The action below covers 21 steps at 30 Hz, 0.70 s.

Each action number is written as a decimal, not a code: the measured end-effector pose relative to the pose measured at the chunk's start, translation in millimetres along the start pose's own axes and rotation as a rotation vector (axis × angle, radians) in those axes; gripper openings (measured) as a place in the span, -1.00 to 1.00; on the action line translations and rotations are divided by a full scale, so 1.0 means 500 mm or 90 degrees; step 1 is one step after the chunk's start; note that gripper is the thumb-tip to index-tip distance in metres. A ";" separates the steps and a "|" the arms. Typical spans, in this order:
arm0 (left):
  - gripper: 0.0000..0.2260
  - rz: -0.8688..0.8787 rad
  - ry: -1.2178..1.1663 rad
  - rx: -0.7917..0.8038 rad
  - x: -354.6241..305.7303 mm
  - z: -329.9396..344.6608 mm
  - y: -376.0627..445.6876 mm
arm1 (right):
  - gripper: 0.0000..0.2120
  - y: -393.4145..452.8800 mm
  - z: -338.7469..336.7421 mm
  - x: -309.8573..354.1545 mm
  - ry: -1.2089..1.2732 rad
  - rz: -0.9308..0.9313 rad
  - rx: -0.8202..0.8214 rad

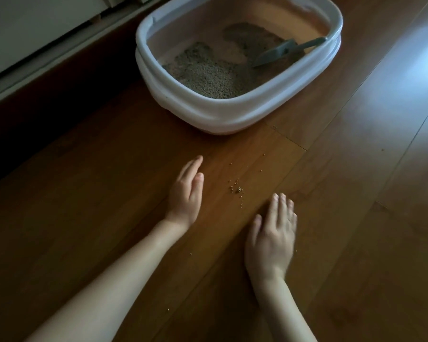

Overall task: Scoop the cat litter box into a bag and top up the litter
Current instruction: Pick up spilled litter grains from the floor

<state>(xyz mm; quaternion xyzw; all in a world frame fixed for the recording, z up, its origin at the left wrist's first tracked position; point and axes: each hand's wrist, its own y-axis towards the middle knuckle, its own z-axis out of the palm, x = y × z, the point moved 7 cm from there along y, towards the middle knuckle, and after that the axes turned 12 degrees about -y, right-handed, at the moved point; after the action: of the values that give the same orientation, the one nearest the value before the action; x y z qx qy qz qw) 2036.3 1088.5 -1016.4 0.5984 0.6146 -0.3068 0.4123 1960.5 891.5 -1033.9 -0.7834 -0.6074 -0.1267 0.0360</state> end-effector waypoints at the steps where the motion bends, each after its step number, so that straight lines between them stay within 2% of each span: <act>1: -0.58 -0.005 0.008 -0.005 0.008 -0.009 -0.008 | -0.45 0.023 0.011 0.034 0.005 -0.023 0.012; 4: -0.60 0.001 0.035 -0.005 0.016 -0.032 -0.028 | -0.50 0.079 0.027 0.130 0.079 -0.118 0.055; 7: -0.61 0.015 0.056 -0.008 0.019 -0.060 -0.040 | -0.48 0.153 0.010 0.156 0.135 -0.223 0.035; 9: -0.60 0.005 0.071 -0.018 0.033 -0.087 -0.056 | -0.50 0.215 -0.007 0.124 0.159 -0.206 0.021; 11: -0.59 -0.003 0.092 -0.017 0.050 -0.108 -0.077 | -0.55 0.260 -0.003 0.091 0.155 -0.201 0.056; 12: -0.59 -0.003 0.106 -0.010 0.057 -0.114 -0.085 | -0.55 0.272 0.008 0.088 0.141 -0.237 0.088; 16: -0.59 0.003 0.120 0.005 0.063 -0.117 -0.083 | -0.54 0.246 0.038 0.138 0.101 -0.524 0.211; 21: -0.61 -0.001 0.117 0.000 0.057 -0.111 -0.089 | -0.57 0.141 0.031 0.139 0.127 -0.699 0.272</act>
<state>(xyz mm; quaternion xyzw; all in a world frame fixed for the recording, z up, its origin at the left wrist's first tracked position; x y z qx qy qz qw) 1986.0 1146.6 -1020.3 0.6234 0.6503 -0.2511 0.3542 2046.7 942.2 -1025.4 -0.3143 -0.9293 -0.0751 0.1787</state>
